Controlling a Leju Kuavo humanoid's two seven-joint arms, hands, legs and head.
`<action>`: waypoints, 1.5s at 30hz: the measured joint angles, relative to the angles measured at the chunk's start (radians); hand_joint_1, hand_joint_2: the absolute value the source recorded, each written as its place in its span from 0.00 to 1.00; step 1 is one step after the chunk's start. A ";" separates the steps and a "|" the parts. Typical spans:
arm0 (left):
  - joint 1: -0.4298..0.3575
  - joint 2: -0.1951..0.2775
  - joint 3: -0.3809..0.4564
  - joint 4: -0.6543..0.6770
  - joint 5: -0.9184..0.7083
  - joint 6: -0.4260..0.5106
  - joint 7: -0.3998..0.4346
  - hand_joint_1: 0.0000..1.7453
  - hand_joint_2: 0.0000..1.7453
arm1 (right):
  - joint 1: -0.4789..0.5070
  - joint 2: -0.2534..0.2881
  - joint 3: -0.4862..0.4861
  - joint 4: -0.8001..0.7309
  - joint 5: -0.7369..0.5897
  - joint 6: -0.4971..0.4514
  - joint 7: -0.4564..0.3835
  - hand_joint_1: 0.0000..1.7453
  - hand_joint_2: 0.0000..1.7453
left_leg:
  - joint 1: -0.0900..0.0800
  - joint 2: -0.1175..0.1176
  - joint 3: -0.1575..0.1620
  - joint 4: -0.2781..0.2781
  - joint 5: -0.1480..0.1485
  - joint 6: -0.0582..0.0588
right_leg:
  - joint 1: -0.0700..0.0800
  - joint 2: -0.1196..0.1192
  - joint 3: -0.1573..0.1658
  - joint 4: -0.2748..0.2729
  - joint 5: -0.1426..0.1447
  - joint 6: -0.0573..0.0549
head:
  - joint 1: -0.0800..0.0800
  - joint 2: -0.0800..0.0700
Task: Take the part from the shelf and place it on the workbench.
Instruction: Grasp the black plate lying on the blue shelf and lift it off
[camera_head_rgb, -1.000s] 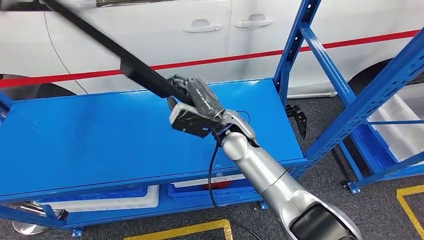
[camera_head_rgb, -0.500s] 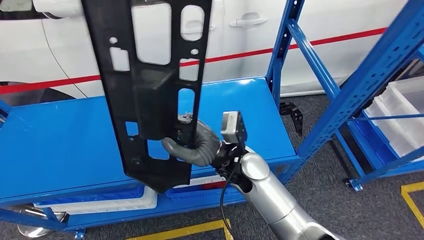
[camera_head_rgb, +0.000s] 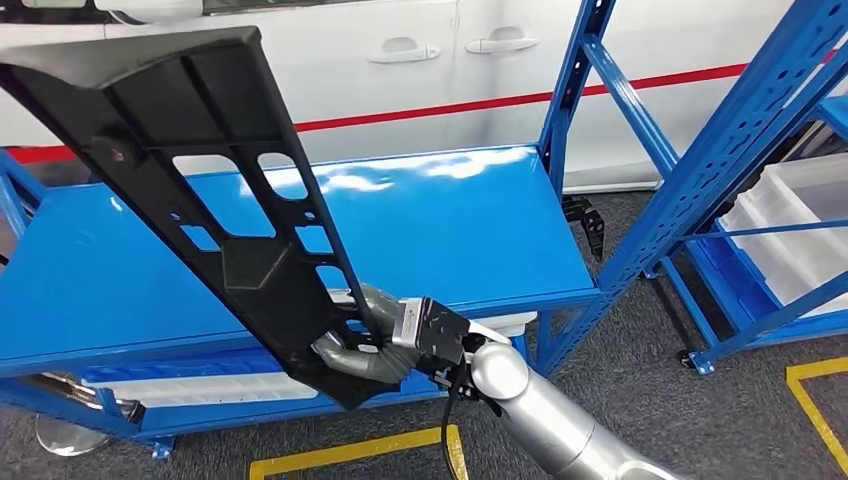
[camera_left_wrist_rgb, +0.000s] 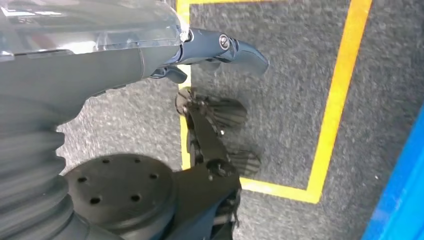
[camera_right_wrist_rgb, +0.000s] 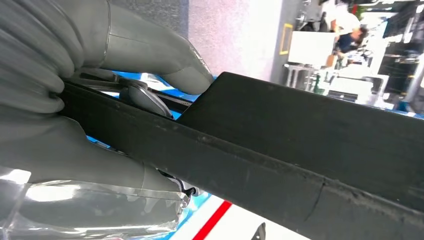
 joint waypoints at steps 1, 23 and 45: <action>0.000 -0.001 0.002 0.000 0.000 0.001 0.000 0.00 1.00 | 0.002 -0.002 0.001 0.000 0.000 -0.004 -0.001 1.00 1.00 | -0.001 0.001 -0.013 0.001 0.010 0.004 | 0.000 0.000 -0.018 0.060 -0.052 0.003 | 0.001 0.000; 0.004 -0.023 0.014 0.000 -0.007 0.024 0.004 0.00 1.00 | 0.075 -0.011 0.005 -0.043 0.051 -0.095 -0.041 1.00 1.00 | -0.001 -0.003 0.000 0.128 -0.054 -0.047 | 0.006 -0.006 0.041 -0.077 0.060 -0.046 | 0.002 0.000; 0.030 -0.023 0.013 -0.001 -0.046 0.036 0.121 0.00 1.00 | 0.125 -0.038 -0.013 -0.099 0.068 -0.108 -0.074 1.00 1.00 | 0.000 0.004 -0.103 0.065 0.013 -0.046 | -0.002 -0.005 0.165 -0.083 -0.036 -0.043 | 0.004 0.000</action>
